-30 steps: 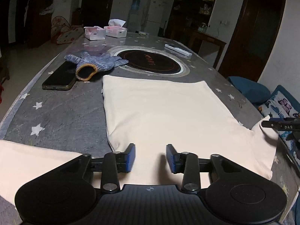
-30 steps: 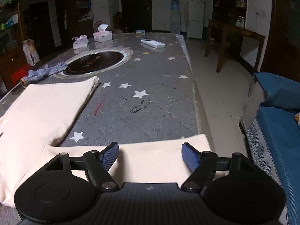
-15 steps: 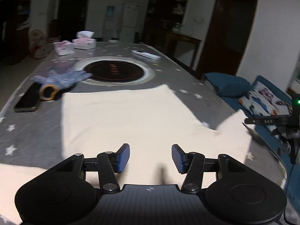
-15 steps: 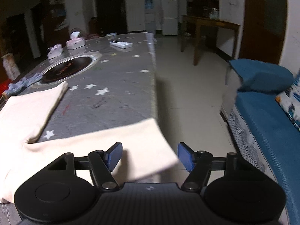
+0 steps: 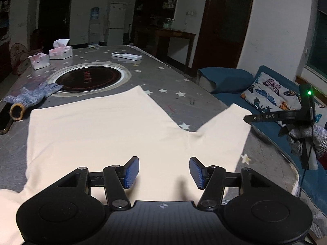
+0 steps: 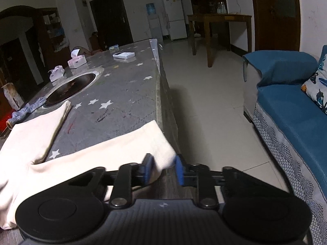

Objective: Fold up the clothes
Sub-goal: 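Grasp the sweatshirt sleeve end with the right gripper and lift it, then fold the held sleeve across the sweatshirt body and open the right gripper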

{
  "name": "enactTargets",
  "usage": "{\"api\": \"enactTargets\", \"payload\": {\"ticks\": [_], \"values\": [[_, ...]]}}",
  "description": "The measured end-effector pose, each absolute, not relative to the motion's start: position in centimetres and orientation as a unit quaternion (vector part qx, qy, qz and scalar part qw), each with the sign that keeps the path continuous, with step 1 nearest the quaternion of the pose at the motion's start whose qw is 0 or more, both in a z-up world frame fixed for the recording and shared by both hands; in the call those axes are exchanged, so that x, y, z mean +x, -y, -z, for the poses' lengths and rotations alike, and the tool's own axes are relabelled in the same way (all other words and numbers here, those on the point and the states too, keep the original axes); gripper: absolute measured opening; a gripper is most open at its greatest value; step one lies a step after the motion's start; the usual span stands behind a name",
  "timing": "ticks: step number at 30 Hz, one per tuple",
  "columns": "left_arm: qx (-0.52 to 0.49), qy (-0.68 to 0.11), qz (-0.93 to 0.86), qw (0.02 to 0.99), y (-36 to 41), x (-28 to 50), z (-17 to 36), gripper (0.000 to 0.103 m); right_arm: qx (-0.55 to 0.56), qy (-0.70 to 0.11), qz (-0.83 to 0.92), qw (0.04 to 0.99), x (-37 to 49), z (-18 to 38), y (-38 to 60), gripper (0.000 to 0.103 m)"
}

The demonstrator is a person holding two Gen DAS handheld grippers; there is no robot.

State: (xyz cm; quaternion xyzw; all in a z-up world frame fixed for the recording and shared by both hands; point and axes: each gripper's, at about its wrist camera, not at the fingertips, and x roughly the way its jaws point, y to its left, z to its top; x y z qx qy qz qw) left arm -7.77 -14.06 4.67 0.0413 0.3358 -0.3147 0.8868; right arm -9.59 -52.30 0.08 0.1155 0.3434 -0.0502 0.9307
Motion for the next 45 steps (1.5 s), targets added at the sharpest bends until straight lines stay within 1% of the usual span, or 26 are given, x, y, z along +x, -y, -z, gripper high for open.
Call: {"api": "enactTargets", "payload": {"ticks": [1,2,8,16,20,25,26,29,34,35,36,37,45], "values": [[0.044,-0.337,0.318,0.885,14.4,-7.9,-4.6,0.059,0.118,-0.341,0.050,0.931,-9.6,-0.1,52.3,0.016],[0.048,-0.338,0.320,0.884,14.7,-8.0,-4.5,0.059,0.119,-0.339,0.049,0.932,-9.7,-0.2,52.3,0.010],[0.082,-0.333,0.336,0.877,16.8,-8.8,-3.8,0.059,0.135,-0.315,0.035,0.939,-10.7,-2.0,52.1,0.008],[0.123,-0.329,0.345,0.870,18.6,-9.5,-2.4,0.059,0.148,-0.269,-0.024,0.951,-11.4,-7.4,49.9,0.008],[0.104,-0.323,0.338,0.878,16.9,-9.6,-3.1,0.059,0.135,-0.254,-0.062,0.956,-11.1,-10.1,47.5,0.008],[0.067,-0.313,0.313,0.894,13.2,-9.6,-4.3,0.063,0.111,-0.244,-0.113,0.957,-10.3,-12.6,43.2,0.005],[0.061,-0.310,0.305,0.898,12.4,-9.6,-4.5,0.063,0.104,-0.243,-0.124,0.957,-10.1,-13.0,42.2,0.003],[0.047,-0.306,0.284,0.907,10.2,-9.7,-4.8,0.063,0.088,-0.239,-0.152,0.955,-9.6,-13.7,39.2,0.002],[0.025,-0.305,0.262,0.915,7.2,-10.1,-4.8,0.063,0.048,-0.242,-0.186,0.951,-8.9,-13.9,34.6,0.002],[0.022,-0.305,0.259,0.916,6.9,-10.1,-4.8,0.063,0.039,-0.250,-0.184,0.950,-8.7,-13.6,34.1,0.003],[0.019,-0.305,0.256,0.917,6.5,-10.2,-4.7,0.065,0.030,-0.257,-0.182,0.948,-8.6,-13.4,33.6,0.007],[0.017,-0.306,0.254,0.918,6.2,-10.2,-4.6,0.065,0.019,-0.266,-0.175,0.948,-8.4,-12.8,33.4,0.009],[0.004,-0.317,0.246,0.916,5.2,-9.5,-4.0,0.066,-0.037,-0.347,-0.120,0.929,-6.6,-7.1,34.4,0.011]]}}
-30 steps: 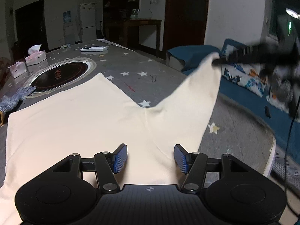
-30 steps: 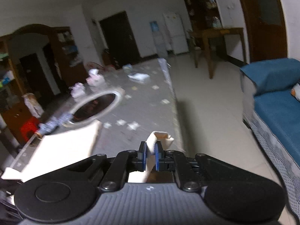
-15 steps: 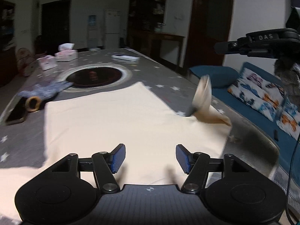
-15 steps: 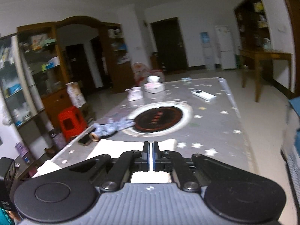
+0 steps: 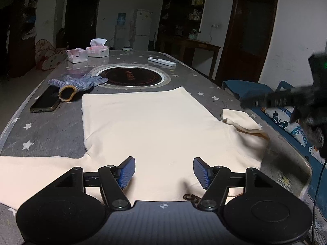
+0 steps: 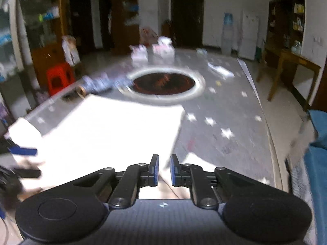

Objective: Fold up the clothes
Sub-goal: 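Fold the held sleeve across the sweatshirt body and open the right gripper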

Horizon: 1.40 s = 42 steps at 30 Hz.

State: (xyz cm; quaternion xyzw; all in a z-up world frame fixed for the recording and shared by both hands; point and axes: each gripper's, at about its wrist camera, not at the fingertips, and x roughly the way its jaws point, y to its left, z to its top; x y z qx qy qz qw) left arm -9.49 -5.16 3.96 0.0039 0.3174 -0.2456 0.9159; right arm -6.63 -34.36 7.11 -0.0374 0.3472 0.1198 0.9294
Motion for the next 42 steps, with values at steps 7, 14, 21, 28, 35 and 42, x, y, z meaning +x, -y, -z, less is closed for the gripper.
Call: {"api": "enactTargets", "payload": {"ticks": [7,14,21,28,35,42], "values": [[0.012,-0.326,0.249,0.912,6.3,-9.1,-3.8,0.068,-0.055,-0.380,-0.127,0.915,-6.2,-3.5,35.1,0.022],[0.018,-0.338,0.247,0.908,7.3,-8.6,-3.4,0.071,-0.065,-0.377,-0.131,0.915,-6.0,-1.9,35.4,0.022],[0.016,-0.332,0.247,0.910,7.7,-8.9,-3.6,0.097,-0.026,-0.367,-0.129,0.921,-6.0,-2.5,36.7,0.003],[0.009,-0.316,0.232,0.920,6.9,-9.3,-4.1,0.103,0.027,-0.328,-0.148,0.933,-7.2,-6.5,37.4,0.002],[-0.008,-0.301,0.216,0.929,4.9,-9.9,-4.6,0.103,0.040,-0.273,-0.205,0.939,-8.5,-12.2,35.0,0.002],[-0.020,-0.287,0.203,0.936,3.0,-10.7,-5.0,0.103,0.012,-0.250,-0.278,0.927,-10.0,-15.1,29.5,0.002]]}}
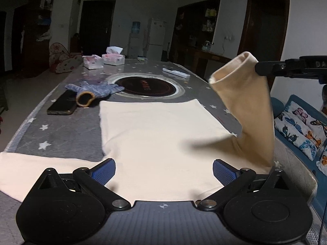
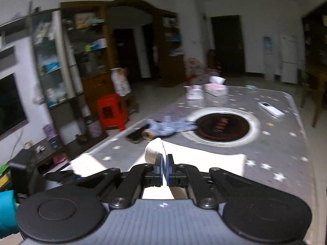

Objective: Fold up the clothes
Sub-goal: 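Fold the held sleeve across the sweatshirt body and open the right gripper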

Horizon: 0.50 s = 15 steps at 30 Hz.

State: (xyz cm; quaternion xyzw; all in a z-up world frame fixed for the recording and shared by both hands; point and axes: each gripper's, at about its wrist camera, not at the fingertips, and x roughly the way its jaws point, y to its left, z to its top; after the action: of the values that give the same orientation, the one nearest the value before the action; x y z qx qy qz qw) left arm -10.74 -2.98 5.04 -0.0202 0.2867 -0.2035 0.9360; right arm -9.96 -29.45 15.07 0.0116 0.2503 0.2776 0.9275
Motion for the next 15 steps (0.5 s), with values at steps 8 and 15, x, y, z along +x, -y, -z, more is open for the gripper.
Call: {"api": "enactTargets", "payload": {"ticks": [8,15], "values": [[-0.015,-0.288,0.194,0.938,1.7,-11.1,-4.9,0.103,-0.012,-0.258,-0.309,0.915,-10.3,-14.9,25.8,0.010],[-0.013,-0.300,0.205,0.932,2.2,-10.5,-4.7,0.100,-0.027,-0.295,-0.247,0.923,-9.9,-13.4,29.7,0.022]]}}
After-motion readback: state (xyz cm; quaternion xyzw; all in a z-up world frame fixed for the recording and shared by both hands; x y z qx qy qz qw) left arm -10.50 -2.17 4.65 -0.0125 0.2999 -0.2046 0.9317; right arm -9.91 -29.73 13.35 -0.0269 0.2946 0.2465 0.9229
